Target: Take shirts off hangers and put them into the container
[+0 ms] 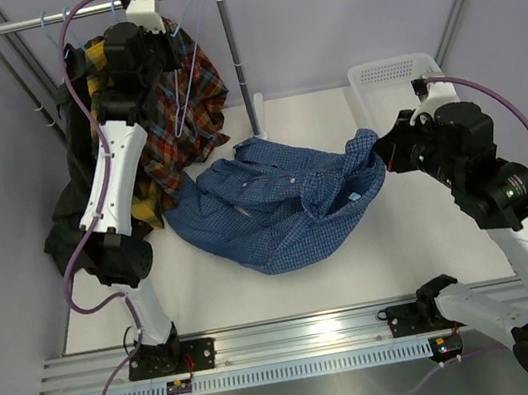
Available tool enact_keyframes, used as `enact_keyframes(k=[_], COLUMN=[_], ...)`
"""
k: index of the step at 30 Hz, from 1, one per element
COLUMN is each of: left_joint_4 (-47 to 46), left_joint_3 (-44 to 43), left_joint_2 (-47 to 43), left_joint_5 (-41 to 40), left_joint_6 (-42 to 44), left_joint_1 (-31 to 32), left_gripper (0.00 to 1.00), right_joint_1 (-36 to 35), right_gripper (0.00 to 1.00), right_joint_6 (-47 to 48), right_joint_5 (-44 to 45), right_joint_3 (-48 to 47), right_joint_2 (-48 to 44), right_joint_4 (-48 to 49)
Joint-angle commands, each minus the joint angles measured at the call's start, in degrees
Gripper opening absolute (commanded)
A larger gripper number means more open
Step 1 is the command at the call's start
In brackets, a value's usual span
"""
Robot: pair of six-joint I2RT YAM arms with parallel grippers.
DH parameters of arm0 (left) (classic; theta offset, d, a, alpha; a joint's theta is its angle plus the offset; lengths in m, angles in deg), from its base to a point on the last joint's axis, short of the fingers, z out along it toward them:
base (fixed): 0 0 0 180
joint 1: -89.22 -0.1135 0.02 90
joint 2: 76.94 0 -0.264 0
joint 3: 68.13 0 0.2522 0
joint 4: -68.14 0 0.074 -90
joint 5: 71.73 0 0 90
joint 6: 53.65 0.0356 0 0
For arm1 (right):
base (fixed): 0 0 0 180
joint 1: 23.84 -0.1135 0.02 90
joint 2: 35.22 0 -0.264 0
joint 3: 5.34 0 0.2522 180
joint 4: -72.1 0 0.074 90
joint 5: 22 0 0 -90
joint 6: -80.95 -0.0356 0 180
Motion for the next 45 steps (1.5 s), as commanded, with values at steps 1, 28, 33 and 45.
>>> enact_keyframes(k=[1,28,33,45], left_joint_4=[-8.2,-14.9,-14.6,-13.3], left_joint_3=[-2.1,-2.5,-0.2,12.3], left_joint_2=[0.3,6.6,5.8,-10.2], left_joint_5=[1.3,0.9,1.6,1.1], left_joint_6=[0.2,-2.6,-3.2,-4.3], left_joint_1=[0.0,-0.2,-0.2,-0.2], left_gripper=[0.0,0.0,0.11,0.74], right_joint_1=[0.3,0.3,0.3,0.3], right_gripper=[0.0,0.0,0.0,0.0], right_joint_6=[-0.5,-1.9,-2.3,-0.3], right_joint_5=[-2.1,-2.1,-1.9,-2.1], right_joint_3=[1.0,3.1,3.5,-2.8], right_joint_2=[-0.7,-2.1,-2.8,-2.2], right_joint_4=[3.0,1.8,1.5,0.9])
